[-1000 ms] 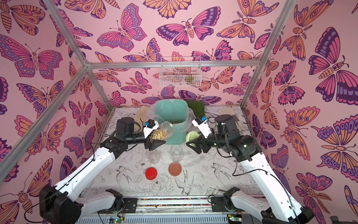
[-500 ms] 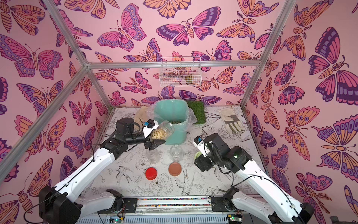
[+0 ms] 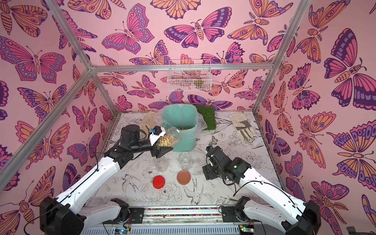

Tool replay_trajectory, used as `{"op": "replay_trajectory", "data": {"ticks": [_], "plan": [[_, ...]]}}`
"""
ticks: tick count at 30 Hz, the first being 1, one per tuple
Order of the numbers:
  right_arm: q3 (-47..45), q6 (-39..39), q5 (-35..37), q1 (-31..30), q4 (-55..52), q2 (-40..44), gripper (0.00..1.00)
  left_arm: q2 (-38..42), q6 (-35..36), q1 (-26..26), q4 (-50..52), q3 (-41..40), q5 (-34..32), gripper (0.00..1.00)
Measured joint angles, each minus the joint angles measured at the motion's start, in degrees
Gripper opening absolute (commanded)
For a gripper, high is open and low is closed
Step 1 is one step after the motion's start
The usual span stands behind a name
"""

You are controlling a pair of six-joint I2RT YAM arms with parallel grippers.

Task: Empty moldy peanuts from jars
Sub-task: Place the lid at the center of the board.

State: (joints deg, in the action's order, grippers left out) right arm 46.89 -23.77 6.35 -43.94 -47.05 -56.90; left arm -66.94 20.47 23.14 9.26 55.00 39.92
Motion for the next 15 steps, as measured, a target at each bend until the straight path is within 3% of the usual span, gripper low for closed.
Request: {"op": "replay_trajectory", "data": {"ticks": [7, 15], "plan": [[-11.10, -4.85, 1.31, -0.13, 11.15, 1.62, 0.06, 0.00, -0.02, -0.04, -0.46, -0.63, -0.55, 0.00], [-17.79, -6.45, 1.11, -0.92, 22.69, -0.87, 0.18, 0.00, -0.04, -0.04, -0.48, -0.63, -0.81, 0.00]]}}
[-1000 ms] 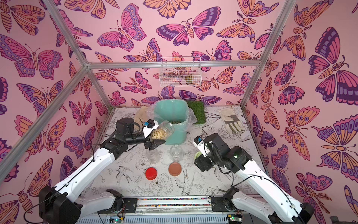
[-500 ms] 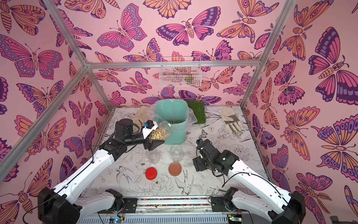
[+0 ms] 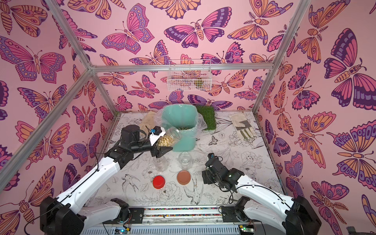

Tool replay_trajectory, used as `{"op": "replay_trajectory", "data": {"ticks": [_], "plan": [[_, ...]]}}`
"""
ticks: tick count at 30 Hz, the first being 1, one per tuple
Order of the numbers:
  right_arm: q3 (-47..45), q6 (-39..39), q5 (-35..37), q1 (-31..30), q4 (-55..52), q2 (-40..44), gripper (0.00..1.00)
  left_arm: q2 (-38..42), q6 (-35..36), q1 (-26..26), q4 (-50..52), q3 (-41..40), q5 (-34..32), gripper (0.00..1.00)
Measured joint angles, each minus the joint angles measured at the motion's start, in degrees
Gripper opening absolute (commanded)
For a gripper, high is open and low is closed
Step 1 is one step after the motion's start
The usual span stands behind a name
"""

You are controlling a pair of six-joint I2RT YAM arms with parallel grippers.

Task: Empty moldy peanuts from jars
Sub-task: Place the lid at the center of the board.

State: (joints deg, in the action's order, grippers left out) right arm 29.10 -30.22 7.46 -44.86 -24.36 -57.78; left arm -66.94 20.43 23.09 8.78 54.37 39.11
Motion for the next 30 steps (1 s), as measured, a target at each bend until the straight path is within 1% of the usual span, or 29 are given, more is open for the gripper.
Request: {"op": "replay_trajectory", "data": {"ticks": [4, 7, 12, 17, 21, 27, 30], "plan": [[-0.63, 0.02, -0.15, -0.22, 3.61, -2.86, 0.26, 0.00, -0.02, 0.00, -0.02, 0.00, -0.15, 0.00], [-0.66, 0.00, -0.24, -0.31, 5.38, -5.22, 0.34, 0.00, -0.04, 0.00, -0.02, 0.00, -0.15, 0.00], [-1.22, -0.68, -0.52, -0.68, 7.82, -8.17, 0.38, -0.02, -0.04, 0.00, -0.02, 0.00, -0.15, 0.00], [-2.67, -1.79, -0.66, -1.03, 9.40, -9.29, 0.49, -0.02, -0.04, 0.00, 0.00, 0.00, -0.15, 0.00], [-4.20, -3.06, -0.59, -1.05, 9.75, -9.27, 0.65, -0.02, -0.04, 0.00, 0.00, 0.00, -0.17, 0.00], [-5.18, -4.11, -0.39, -1.05, 10.38, -7.96, 0.84, -0.04, -0.04, 0.00, 0.00, 0.00, -0.17, 0.00], [-5.25, -4.22, -0.44, -1.05, 10.47, -7.50, 0.90, -0.04, -0.04, 0.00, 0.00, 0.00, -0.15, 0.00]]}}
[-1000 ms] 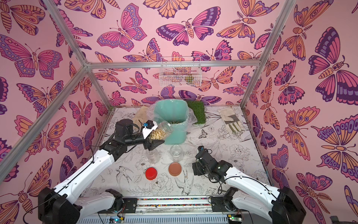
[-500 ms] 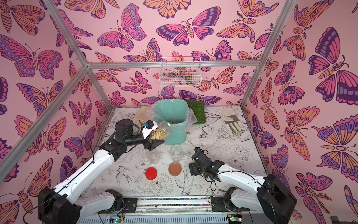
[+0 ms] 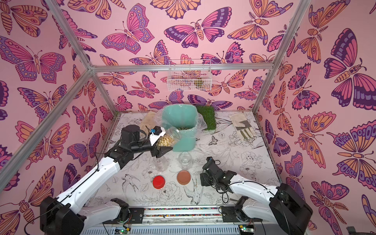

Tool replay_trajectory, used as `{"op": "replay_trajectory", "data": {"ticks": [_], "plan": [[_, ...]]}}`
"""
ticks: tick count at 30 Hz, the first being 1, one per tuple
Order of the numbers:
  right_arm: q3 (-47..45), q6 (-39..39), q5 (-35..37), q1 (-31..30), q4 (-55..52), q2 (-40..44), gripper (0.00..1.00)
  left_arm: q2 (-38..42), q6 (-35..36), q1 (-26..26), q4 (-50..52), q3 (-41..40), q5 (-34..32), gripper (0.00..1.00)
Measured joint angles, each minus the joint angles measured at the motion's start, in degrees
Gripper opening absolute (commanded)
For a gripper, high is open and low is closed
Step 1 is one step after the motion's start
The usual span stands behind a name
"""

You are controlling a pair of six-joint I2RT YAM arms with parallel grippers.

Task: Empty moldy peanuts from jars
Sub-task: Place the lid at the center of the board.

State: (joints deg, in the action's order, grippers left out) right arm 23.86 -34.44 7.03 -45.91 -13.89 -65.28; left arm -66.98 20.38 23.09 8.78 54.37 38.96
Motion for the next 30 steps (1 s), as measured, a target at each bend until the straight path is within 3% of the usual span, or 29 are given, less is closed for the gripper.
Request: {"op": "replay_trajectory", "data": {"ticks": [3, 10, 16, 23, 30], "plan": [[0.00, 0.11, 0.00, 0.00, -0.02, 0.50, 0.99, 0.00, 0.00, 0.00, 0.00, 0.00, 0.00, 0.00], [0.00, 0.15, 0.46, 0.00, -0.98, 3.37, 0.99, 0.00, -0.13, 0.00, -0.02, 0.00, -0.15, 0.00], [2.86, 0.39, 3.17, 0.00, -5.33, 11.56, 0.99, 0.00, -0.13, -0.02, -0.02, 0.13, -1.20, 0.00], [12.31, 4.37, 7.45, 0.02, -6.58, 21.49, 0.99, 0.07, 0.59, -0.20, 1.92, 1.77, -3.30, 0.00], [24.06, 9.55, 5.66, 0.52, -6.95, 18.05, 0.99, 0.11, 4.79, -0.39, 7.15, 5.73, -7.58, 0.00]]}}
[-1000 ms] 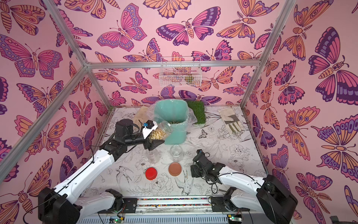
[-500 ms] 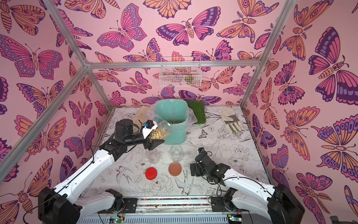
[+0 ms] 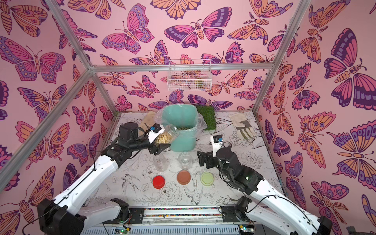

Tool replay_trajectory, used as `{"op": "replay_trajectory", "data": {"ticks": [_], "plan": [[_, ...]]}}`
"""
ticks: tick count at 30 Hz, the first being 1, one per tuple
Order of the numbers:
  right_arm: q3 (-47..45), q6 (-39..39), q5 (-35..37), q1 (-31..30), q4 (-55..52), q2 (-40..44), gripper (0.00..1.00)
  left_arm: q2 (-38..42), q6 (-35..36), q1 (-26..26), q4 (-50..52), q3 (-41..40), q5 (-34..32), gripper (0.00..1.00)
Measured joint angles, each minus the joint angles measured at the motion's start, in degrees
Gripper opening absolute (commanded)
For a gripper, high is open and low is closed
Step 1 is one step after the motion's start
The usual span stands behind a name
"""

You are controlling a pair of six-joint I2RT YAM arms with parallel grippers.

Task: Empty moldy peanuts from jars
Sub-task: Place the lid at the center of the board, then pour the moldy peanuts from the jar into the trash bin.

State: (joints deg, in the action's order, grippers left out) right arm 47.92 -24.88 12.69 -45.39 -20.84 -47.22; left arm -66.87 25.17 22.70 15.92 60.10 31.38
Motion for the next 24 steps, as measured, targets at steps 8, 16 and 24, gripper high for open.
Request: {"op": "replay_trajectory", "data": {"ticks": [8, 16, 24], "plan": [[10.27, 0.63, -10.86, 8.09, 0.72, -8.61, 0.99, -0.61, 9.07, -0.66, 7.15, 7.52, -6.95, 0.00], [15.15, 0.07, -20.68, 13.20, 1.42, -15.56, 0.99, -3.85, 19.71, -0.72, 13.40, 14.47, -12.61, 0.00], [17.14, -0.22, -26.49, 14.05, 1.27, -19.19, 0.99, -9.27, 28.68, -0.72, 17.86, 20.20, -14.93, 0.00]]}}
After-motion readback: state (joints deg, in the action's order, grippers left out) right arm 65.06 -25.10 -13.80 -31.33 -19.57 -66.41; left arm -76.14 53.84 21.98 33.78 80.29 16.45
